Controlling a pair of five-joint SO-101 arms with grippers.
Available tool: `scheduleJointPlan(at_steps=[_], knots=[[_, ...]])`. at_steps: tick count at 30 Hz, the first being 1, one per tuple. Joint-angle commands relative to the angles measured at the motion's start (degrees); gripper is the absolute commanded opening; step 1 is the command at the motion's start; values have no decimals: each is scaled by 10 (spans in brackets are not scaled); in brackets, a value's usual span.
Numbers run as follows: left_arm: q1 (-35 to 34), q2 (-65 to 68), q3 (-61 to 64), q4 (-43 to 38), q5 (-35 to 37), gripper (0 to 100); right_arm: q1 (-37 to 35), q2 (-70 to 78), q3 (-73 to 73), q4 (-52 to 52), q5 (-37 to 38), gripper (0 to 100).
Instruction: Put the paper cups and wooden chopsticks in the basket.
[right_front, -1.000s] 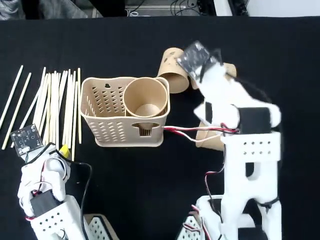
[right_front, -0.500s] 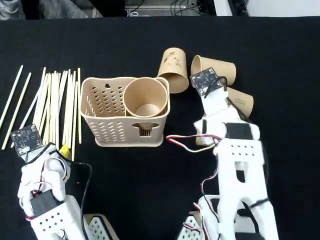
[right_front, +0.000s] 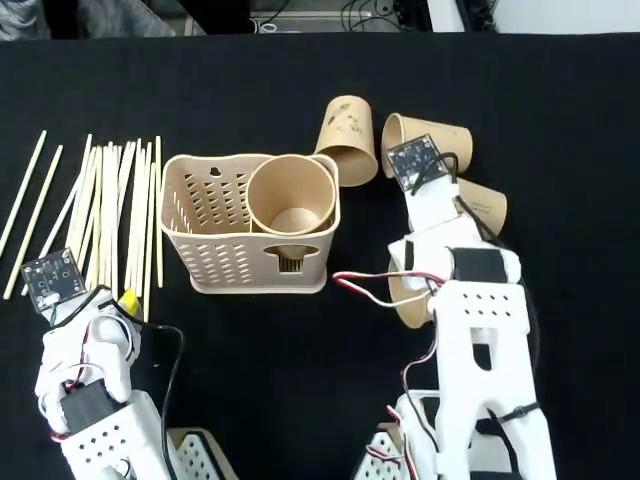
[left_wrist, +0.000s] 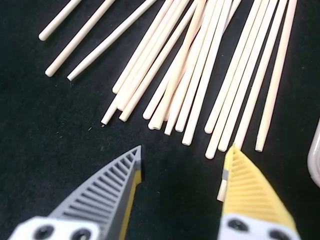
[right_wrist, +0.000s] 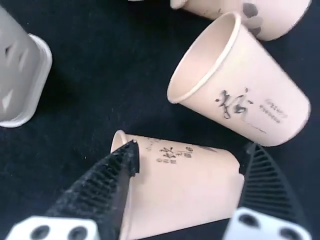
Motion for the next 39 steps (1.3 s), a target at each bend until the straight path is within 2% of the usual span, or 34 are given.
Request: scheduleJointPlan(at_steps=[1, 5, 9, 13, 17, 19, 21, 23, 30, 33, 36, 39], knots=[[6, -4, -6, -7, 3, 261, 22, -15, 26, -18, 55, 328], [6, -4, -6, -8, 3, 261, 46, -70, 27, 10, 81, 328], [6, -4, -6, -8, 3, 261, 36, -177, 7, 76, 92, 328], [6, -4, -6, -9, 3, 261, -19, -292, -21, 177, 89, 328], [6, -4, -5, -9, 3, 261, -94, -351, 26, 233, 88, 328], [6, -4, -5, -8, 3, 261, -90, -342, 78, 209, 92, 328], [6, -4, -5, -8, 3, 261, -68, -318, 143, 139, 124, 328], [6, -4, -4, -9, 3, 261, -30, -285, 187, 68, 167, 328], [7, -4, -4, -10, 3, 261, 133, -219, 193, -98, 307, 323], [7, -4, -4, -10, 3, 261, 154, -221, 182, -120, 316, 221], [7, -4, -4, -10, 3, 261, 154, -235, 164, -119, 314, 18], [7, -4, -4, -10, 3, 261, 153, -264, 150, -119, 287, 36]])
